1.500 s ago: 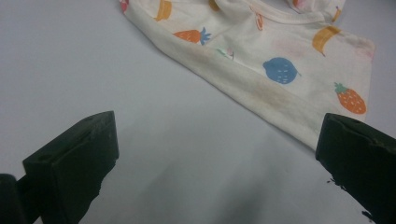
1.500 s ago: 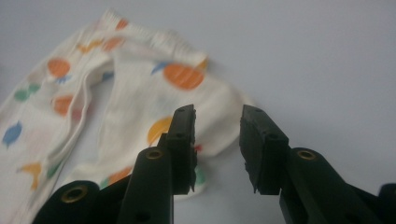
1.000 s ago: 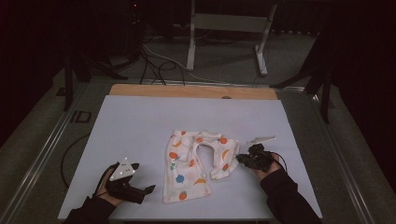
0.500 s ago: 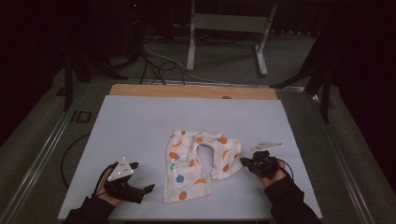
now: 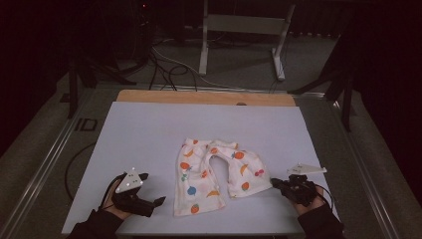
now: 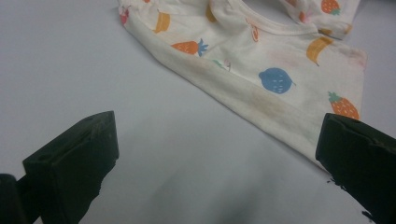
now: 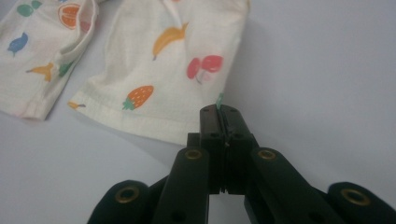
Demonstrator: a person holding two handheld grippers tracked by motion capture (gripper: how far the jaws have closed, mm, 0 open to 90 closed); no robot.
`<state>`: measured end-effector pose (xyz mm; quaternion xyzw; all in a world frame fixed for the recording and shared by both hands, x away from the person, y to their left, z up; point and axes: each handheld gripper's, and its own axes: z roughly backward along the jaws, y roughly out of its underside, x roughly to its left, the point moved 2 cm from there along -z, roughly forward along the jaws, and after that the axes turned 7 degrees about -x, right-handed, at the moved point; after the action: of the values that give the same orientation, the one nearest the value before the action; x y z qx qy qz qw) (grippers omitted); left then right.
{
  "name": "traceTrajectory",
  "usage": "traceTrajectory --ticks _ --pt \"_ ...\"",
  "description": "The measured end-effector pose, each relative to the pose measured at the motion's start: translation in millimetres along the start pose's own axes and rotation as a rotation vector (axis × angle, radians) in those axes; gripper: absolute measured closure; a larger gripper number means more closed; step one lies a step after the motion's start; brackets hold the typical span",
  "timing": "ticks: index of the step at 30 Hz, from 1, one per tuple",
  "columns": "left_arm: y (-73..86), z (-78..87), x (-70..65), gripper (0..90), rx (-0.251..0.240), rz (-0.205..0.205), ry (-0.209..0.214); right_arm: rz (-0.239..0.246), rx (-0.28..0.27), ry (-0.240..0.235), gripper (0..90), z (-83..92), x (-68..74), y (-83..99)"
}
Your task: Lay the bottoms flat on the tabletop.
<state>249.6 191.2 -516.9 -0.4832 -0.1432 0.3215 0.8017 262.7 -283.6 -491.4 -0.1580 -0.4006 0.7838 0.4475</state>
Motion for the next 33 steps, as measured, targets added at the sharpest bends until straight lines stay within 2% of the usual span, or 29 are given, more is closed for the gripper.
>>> traceTrajectory --ticks 5,7,8,9,10,12,13,16,18,19,20,21,22,24,25,26,27,28,30,31,33 --pt "0.2 -0.4 -0.2 0.3 0.003 -0.001 0.001 -0.024 -0.010 0.002 88.9 11.5 -3.5 8.0" --pt "0.5 -0.7 0.0 0.3 0.005 -0.001 0.001 -0.034 -0.028 -0.001 86.1 15.5 -4.8 9.0" --pt "0.7 -0.8 0.1 0.3 0.006 0.000 0.003 -0.039 -0.058 -0.010 73.7 18.0 -6.2 7.5" --pt "0.6 -1.0 0.1 0.3 0.005 0.001 0.001 -0.039 -0.058 -0.010 73.7 18.0 -6.2 7.5" --pt "0.5 -1.2 0.1 0.3 0.003 0.005 0.001 -0.045 -0.086 -0.021 68.6 18.6 -6.0 3.7" --pt "0.9 -1.3 0.2 0.3 0.007 0.003 0.000 -0.044 -0.097 -0.027 65.0 18.6 -4.7 2.0" --pt "1.2 -1.4 0.3 0.3 0.010 0.002 0.001 -0.042 -0.121 -0.052 64.7 18.5 -2.3 -1.5" --pt "1.4 -1.5 0.8 0.3 0.009 0.005 -0.002 -0.007 -0.146 -0.101 62.3 14.7 7.6 -10.1" --pt "1.6 -1.8 0.3 0.3 0.011 0.006 -0.002 0.021 -0.161 -0.141 60.3 7.9 18.4 -16.0" --pt "1.6 -1.9 0.2 0.3 0.011 0.005 -0.002 0.043 -0.174 -0.177 60.4 1.6 27.1 -19.0" --pt "1.6 -1.5 0.3 0.3 0.014 0.000 -0.003 0.066 -0.169 -0.219 60.2 -8.0 37.5 -20.9" --pt "1.5 -1.4 0.2 0.3 0.012 0.001 -0.003 0.066 -0.169 -0.219 60.2 -8.0 37.5 -20.9" --pt "1.6 -0.9 0.2 0.3 0.010 0.001 -0.005 0.114 -0.154 -0.256 60.2 -20.3 48.6 -20.7" --pt "1.8 -0.5 0.3 0.3 0.011 0.001 -0.004 0.124 -0.144 -0.267 59.9 -25.7 52.4 -20.1" --pt "1.9 -0.4 0.3 0.3 0.009 0.002 -0.007 0.144 -0.119 -0.285 59.4 -33.6 58.1 -18.4" --pt "2.0 -0.1 0.4 0.3 0.007 0.004 -0.006 0.162 -0.109 -0.287 59.4 -38.3 61.0 -16.8" --pt "2.0 0.2 0.5 0.3 0.007 0.005 -0.007 0.198 -0.076 -0.279 59.0 -46.1 64.5 -13.5" --pt "2.5 0.5 0.5 0.3 0.009 0.003 -0.007 0.208 -0.061 -0.281 58.2 -50.2 65.8 -11.9" --pt "2.7 1.0 0.6 0.3 0.011 0.001 -0.008 0.198 -0.033 -0.296 57.5 -55.4 68.4 -8.0" --pt "2.6 1.2 0.5 0.3 0.008 0.003 -0.008 0.208 -0.019 -0.316 56.8 -57.1 70.7 -4.7" --pt "2.3 1.6 0.4 0.3 0.005 0.003 -0.010 0.211 0.009 -0.318 58.6 -58.3 74.5 -2.0"
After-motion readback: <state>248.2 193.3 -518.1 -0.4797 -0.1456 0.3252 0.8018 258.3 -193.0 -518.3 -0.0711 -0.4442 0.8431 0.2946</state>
